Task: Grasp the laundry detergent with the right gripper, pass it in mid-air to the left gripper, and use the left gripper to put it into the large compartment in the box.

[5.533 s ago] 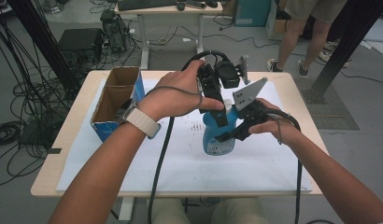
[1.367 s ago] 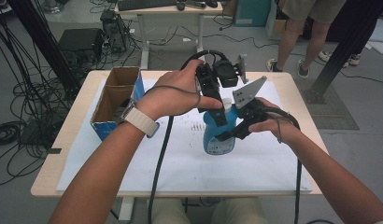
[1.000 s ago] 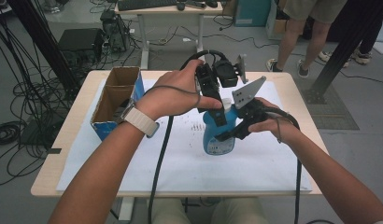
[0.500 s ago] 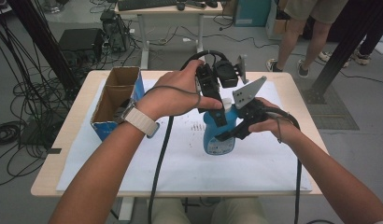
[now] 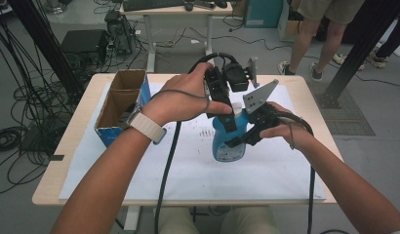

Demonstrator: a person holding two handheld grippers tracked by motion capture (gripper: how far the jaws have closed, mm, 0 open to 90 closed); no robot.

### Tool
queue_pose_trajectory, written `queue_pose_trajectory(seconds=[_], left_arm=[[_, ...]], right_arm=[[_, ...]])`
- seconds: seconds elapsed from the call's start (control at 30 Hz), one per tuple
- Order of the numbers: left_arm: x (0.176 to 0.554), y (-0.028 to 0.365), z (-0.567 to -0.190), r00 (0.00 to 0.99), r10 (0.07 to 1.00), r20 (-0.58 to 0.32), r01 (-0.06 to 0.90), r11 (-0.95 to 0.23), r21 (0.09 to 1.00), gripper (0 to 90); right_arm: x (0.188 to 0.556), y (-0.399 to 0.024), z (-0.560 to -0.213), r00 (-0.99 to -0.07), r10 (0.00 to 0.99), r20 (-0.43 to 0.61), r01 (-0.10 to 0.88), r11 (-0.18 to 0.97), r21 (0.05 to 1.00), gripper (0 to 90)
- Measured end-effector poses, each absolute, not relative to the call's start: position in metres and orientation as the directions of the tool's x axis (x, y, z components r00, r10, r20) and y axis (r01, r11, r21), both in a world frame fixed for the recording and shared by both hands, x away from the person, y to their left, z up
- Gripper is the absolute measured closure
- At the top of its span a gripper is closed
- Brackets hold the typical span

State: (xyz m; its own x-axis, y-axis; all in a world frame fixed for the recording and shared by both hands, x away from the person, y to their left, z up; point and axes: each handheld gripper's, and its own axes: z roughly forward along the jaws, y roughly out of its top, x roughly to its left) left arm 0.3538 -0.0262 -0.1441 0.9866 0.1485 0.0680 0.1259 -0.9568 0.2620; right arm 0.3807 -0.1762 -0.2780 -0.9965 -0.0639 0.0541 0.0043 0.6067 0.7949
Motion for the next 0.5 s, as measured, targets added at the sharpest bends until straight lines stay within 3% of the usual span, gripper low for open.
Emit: queue_pose_trajectory(seconds=[0.5], left_arm=[[0.3544,-0.0269,-0.1447,0.986,0.150,0.069,0.127,-0.956,0.265,6.9]], right_arm=[[0.3806,-0.1762,-0.2782,-0.996,-0.066,0.056,0.004,0.607,0.794,43.4]])
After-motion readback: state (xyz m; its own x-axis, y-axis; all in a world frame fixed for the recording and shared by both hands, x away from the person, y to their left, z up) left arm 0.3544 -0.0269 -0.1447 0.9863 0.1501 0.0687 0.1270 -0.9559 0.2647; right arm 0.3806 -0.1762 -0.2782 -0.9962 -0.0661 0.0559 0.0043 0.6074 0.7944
